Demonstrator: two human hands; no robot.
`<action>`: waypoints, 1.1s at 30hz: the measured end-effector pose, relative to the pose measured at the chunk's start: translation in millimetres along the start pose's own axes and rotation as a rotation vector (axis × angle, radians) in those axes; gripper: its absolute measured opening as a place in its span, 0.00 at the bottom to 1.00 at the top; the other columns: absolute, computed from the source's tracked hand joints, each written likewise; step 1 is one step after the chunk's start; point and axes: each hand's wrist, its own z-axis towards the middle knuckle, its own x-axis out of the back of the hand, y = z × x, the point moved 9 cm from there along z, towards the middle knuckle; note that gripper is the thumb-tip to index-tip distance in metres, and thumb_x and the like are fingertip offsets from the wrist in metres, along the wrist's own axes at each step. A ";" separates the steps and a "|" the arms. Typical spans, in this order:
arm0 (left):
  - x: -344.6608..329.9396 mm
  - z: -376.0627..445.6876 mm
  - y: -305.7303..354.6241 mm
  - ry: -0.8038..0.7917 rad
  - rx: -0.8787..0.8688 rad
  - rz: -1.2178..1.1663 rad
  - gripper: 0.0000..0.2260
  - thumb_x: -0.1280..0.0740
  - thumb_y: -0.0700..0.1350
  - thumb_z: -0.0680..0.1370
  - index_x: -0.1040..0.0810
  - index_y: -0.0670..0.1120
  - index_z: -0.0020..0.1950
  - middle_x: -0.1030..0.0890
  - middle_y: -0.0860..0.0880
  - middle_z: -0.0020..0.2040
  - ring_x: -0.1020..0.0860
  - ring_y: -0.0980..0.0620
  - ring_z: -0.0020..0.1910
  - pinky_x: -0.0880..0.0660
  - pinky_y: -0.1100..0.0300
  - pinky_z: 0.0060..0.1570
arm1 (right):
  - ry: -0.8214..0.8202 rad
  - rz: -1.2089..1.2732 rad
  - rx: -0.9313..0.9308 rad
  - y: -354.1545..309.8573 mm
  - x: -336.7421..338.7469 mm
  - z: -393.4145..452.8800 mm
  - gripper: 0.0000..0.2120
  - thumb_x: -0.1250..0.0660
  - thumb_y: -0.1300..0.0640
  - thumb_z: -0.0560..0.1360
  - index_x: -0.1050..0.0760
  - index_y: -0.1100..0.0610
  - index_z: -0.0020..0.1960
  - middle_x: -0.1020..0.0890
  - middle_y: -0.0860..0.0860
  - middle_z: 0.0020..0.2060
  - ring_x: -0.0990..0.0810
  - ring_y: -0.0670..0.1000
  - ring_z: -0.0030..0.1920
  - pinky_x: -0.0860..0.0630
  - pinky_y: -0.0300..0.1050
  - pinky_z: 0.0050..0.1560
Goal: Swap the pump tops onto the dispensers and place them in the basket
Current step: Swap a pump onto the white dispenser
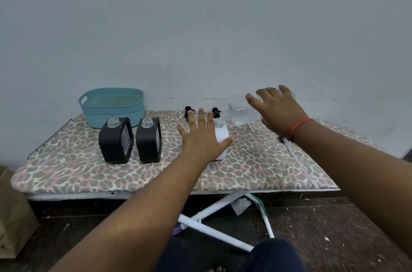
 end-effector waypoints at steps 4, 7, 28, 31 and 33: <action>0.1 -0.1 -0.5 0.005 -0.002 -0.002 0.48 0.51 0.77 0.75 0.63 0.49 0.83 0.65 0.45 0.83 0.66 0.37 0.80 0.59 0.26 0.74 | 0.018 0.018 -0.020 0.1 -2.1 -1.3 0.34 0.29 0.62 0.68 0.36 0.53 0.71 0.24 0.59 0.62 0.24 0.62 0.60 0.31 0.68 0.64; 0.4 -0.1 -0.4 0.017 -0.001 -0.011 0.48 0.50 0.77 0.75 0.64 0.48 0.83 0.65 0.45 0.83 0.66 0.38 0.81 0.58 0.28 0.74 | 0.019 0.053 -0.050 0.4 -6.4 -5.4 0.34 0.29 0.61 0.68 0.36 0.53 0.72 0.24 0.59 0.63 0.24 0.63 0.61 0.32 0.68 0.65; 45.9 -14.1 51.5 0.366 -0.299 0.048 0.41 0.52 0.71 0.80 0.60 0.47 0.83 0.65 0.44 0.83 0.67 0.44 0.81 0.60 0.42 0.80 | 0.113 1.116 -0.628 -2.7 -62.1 -56.9 0.28 0.28 0.54 0.72 0.35 0.52 0.69 0.25 0.53 0.58 0.23 0.54 0.56 0.22 0.52 0.52; 38.7 -14.5 70.6 0.350 -0.362 0.103 0.40 0.53 0.70 0.81 0.60 0.47 0.83 0.66 0.44 0.82 0.68 0.44 0.80 0.61 0.42 0.80 | 0.187 1.262 -0.716 3.2 -71.3 -65.5 0.27 0.27 0.54 0.72 0.34 0.52 0.67 0.25 0.51 0.57 0.25 0.51 0.55 0.27 0.46 0.50; 29.8 -12.0 83.2 0.329 -0.389 0.135 0.39 0.53 0.69 0.81 0.60 0.47 0.84 0.67 0.44 0.82 0.68 0.44 0.81 0.60 0.41 0.79 | 0.236 1.342 -0.773 6.5 -78.9 -72.4 0.28 0.27 0.54 0.72 0.34 0.53 0.68 0.25 0.51 0.58 0.24 0.51 0.55 0.28 0.44 0.51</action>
